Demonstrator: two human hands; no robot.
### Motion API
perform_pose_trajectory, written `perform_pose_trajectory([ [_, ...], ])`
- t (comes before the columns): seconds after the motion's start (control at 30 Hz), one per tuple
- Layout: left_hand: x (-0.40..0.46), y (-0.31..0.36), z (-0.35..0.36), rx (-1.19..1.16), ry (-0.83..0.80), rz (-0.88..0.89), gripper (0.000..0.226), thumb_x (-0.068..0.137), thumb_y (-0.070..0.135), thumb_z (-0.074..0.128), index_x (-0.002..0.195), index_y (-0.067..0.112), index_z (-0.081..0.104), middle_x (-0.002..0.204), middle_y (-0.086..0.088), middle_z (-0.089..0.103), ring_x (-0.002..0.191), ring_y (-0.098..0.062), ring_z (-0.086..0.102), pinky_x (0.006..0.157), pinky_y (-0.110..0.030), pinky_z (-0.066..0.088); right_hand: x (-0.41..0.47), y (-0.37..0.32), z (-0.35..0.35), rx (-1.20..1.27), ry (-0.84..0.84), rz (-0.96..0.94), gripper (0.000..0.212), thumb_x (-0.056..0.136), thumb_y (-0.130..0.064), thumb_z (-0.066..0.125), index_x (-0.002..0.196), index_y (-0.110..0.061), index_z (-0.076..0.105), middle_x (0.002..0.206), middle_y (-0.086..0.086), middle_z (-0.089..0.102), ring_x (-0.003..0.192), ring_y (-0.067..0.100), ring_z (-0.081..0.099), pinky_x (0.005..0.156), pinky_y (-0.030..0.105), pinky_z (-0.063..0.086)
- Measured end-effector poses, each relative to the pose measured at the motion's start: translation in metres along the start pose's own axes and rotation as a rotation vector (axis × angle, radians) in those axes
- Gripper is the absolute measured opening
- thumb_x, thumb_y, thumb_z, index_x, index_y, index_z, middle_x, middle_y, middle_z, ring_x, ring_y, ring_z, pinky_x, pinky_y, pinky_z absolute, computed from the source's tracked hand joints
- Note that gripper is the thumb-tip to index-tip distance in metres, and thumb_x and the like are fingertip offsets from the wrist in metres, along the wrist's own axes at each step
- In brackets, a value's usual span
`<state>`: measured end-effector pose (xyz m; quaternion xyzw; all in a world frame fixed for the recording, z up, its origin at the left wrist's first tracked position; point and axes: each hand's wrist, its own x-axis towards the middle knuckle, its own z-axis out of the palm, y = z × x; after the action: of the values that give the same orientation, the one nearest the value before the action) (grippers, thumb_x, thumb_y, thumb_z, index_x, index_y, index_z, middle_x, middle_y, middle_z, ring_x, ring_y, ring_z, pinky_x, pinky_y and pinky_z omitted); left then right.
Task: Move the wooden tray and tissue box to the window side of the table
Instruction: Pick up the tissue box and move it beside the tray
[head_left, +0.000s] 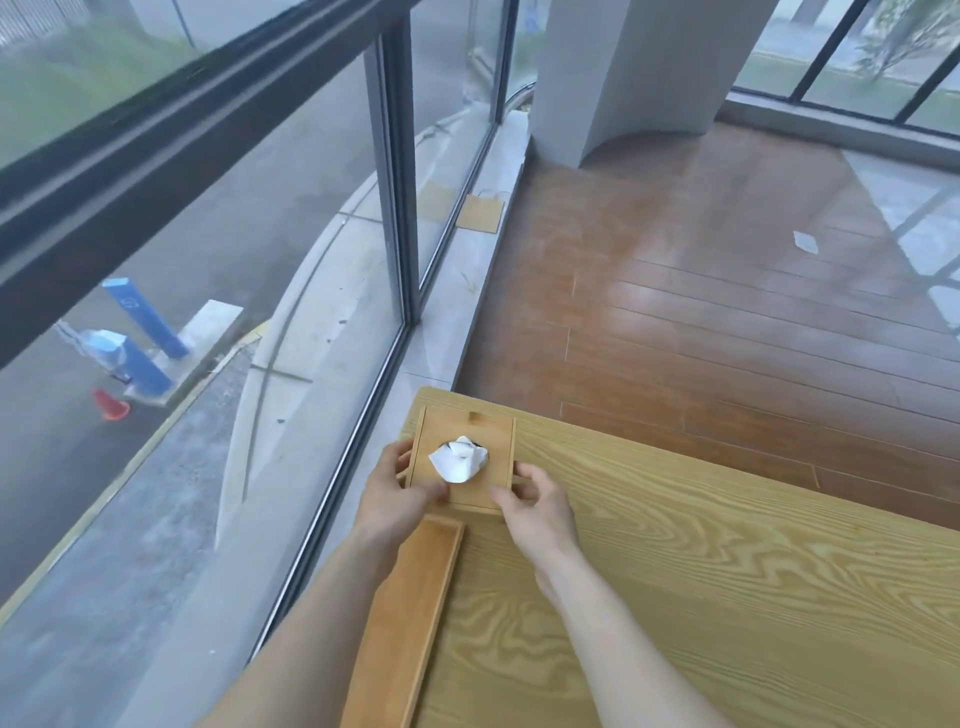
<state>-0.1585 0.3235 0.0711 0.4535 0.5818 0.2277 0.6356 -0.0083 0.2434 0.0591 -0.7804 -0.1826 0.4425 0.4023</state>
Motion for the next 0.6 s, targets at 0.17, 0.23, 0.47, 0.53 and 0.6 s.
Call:
perform_pose_trajectory([
  [0.17, 0.027, -0.002, -0.013, 0.006, 0.007, 0.003, 0.06, 0.086, 0.005, 0.068, 0.136, 0.031, 0.048, 0.109, 0.024, 0.054, 0.092, 0.008, 0.054, 0.067, -0.015, 0.042, 0.025, 0.001, 0.028, -0.037, -0.001, 0.011, 0.044, 0.091, -0.025, 0.072, 0.134, -0.023, 0.065, 0.116, 0.0, 0.074, 0.107, 0.017, 0.069, 0.097, 0.034, 0.054],
  [0.23, 0.038, -0.005, -0.016, 0.014, 0.014, -0.006, 0.059, 0.087, 0.004, 0.066, 0.137, 0.03, 0.049, 0.106, 0.026, 0.054, 0.09, 0.008, 0.055, 0.067, -0.015, 0.043, 0.032, 0.002, 0.035, -0.032, -0.009, 0.015, 0.044, 0.092, -0.023, 0.072, 0.136, -0.024, 0.065, 0.121, 0.0, 0.073, 0.112, 0.016, 0.068, 0.101, 0.033, 0.052],
  [0.47, 0.068, -0.021, -0.023, 0.044, 0.012, -0.042, 0.059, 0.085, 0.011, 0.066, 0.137, 0.035, 0.051, 0.121, 0.013, 0.064, 0.106, -0.008, 0.064, 0.083, -0.026, 0.049, 0.053, 0.009, 0.05, -0.039, 0.029, 0.037, 0.04, 0.093, -0.015, 0.072, 0.131, -0.025, 0.069, 0.115, -0.002, 0.074, 0.104, 0.014, 0.069, 0.093, 0.028, 0.05],
  [0.53, 0.074, -0.024, -0.023, 0.044, 0.018, -0.024, 0.059, 0.086, 0.014, 0.068, 0.138, 0.035, 0.048, 0.125, 0.015, 0.06, 0.109, -0.005, 0.061, 0.085, -0.026, 0.049, 0.062, 0.012, 0.052, -0.035, 0.052, 0.048, 0.038, 0.09, -0.014, 0.076, 0.126, -0.028, 0.072, 0.108, -0.005, 0.076, 0.101, 0.013, 0.071, 0.096, 0.031, 0.054],
  [0.6, 0.081, -0.027, -0.024, 0.056, 0.025, -0.011, 0.059, 0.087, 0.018, 0.07, 0.139, 0.035, 0.047, 0.129, 0.014, 0.059, 0.112, -0.007, 0.061, 0.092, -0.029, 0.05, 0.071, 0.015, 0.054, -0.01, 0.075, 0.072, 0.034, 0.086, -0.014, 0.081, 0.114, -0.033, 0.074, 0.103, -0.006, 0.077, 0.1, 0.015, 0.074, 0.099, 0.041, 0.059],
])
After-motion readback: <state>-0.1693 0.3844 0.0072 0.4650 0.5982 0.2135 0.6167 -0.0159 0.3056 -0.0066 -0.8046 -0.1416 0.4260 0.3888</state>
